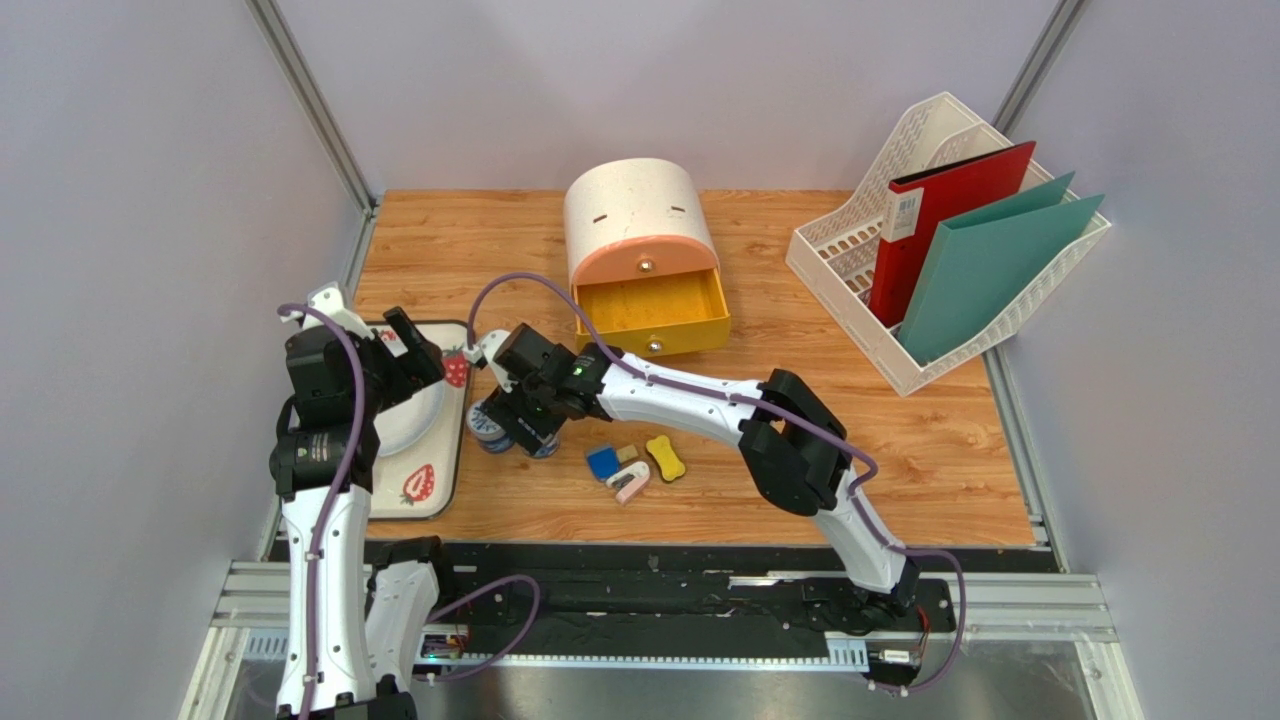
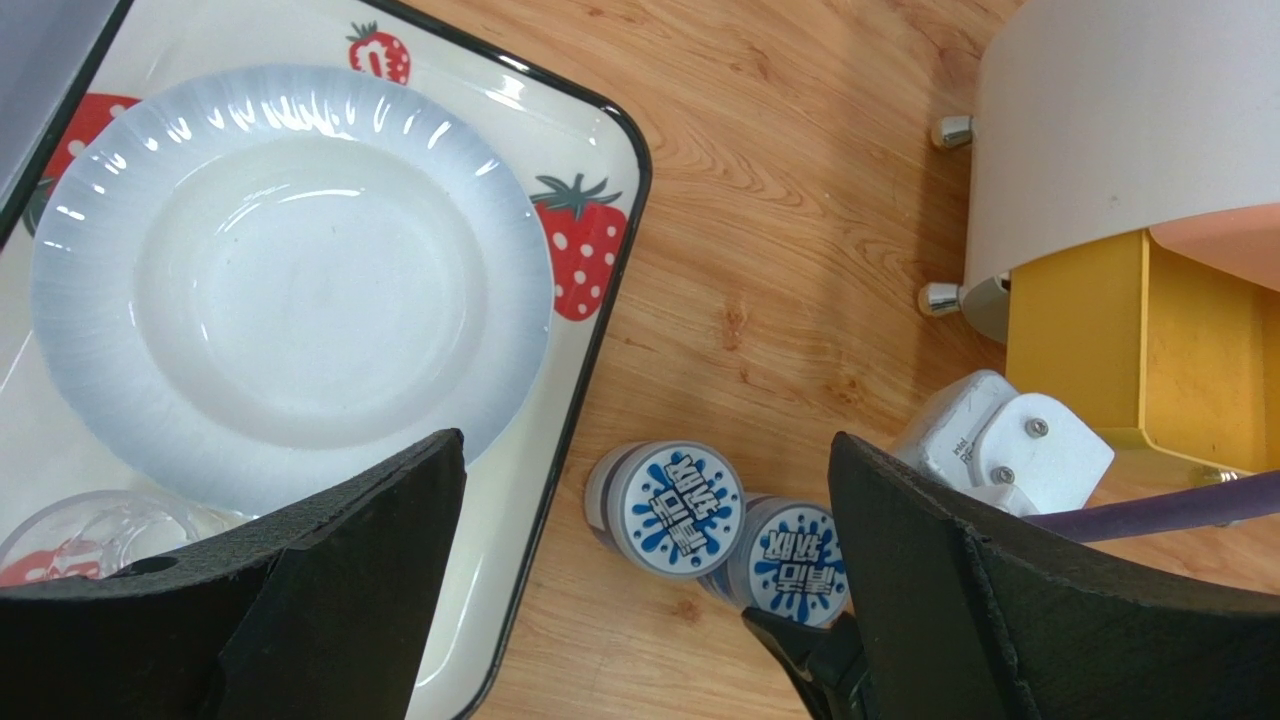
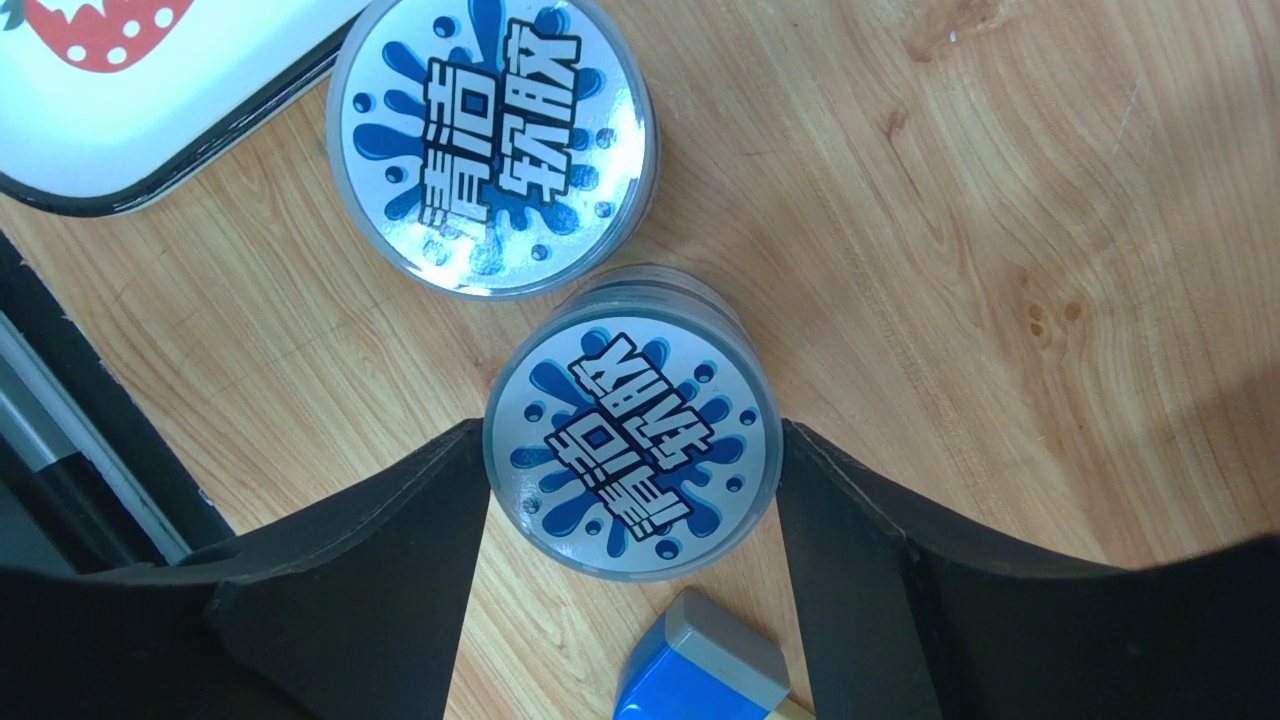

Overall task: Organize the desk
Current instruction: Pick up the stationery from the center of the board.

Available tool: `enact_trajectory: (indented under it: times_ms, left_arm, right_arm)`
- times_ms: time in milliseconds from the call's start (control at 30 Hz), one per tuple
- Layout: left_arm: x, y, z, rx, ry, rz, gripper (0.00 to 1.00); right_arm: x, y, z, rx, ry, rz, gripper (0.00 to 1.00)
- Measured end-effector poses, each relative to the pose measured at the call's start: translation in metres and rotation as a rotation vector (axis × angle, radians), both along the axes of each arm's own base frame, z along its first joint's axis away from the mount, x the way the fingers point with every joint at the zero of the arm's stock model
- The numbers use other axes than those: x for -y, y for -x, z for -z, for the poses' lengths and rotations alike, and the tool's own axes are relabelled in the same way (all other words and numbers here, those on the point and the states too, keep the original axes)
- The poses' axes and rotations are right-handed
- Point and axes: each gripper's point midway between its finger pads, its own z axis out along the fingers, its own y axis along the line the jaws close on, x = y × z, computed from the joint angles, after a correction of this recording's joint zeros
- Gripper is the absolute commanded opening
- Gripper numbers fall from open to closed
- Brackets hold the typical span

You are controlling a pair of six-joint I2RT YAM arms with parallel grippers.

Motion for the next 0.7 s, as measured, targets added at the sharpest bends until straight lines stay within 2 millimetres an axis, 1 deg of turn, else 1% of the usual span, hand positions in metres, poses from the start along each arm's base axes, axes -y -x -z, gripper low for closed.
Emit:
enact_trajectory:
  times_ms: [133,367,700]
  left_arm:
    - [0.0004,0.0,0.0002,-0.001,0.001,0.002,0.99]
    - [0.0021,-0.0001,0.0001,0.0,0.006,0.01,0.99]
    - [0.0027,-0.0005,0.0008,-0.003,0.008,0.014,0.99]
  right_arm:
    - [0.0004,-0.0011,-0.0005,0.004,0.005,0.005,0.72]
    - [0.0011,-0.0025,0.0002,0.007,0.014,0.01,0.81]
    - [0.0016,-0.0034,-0.0017,0.01,0.019,0.013,0.79]
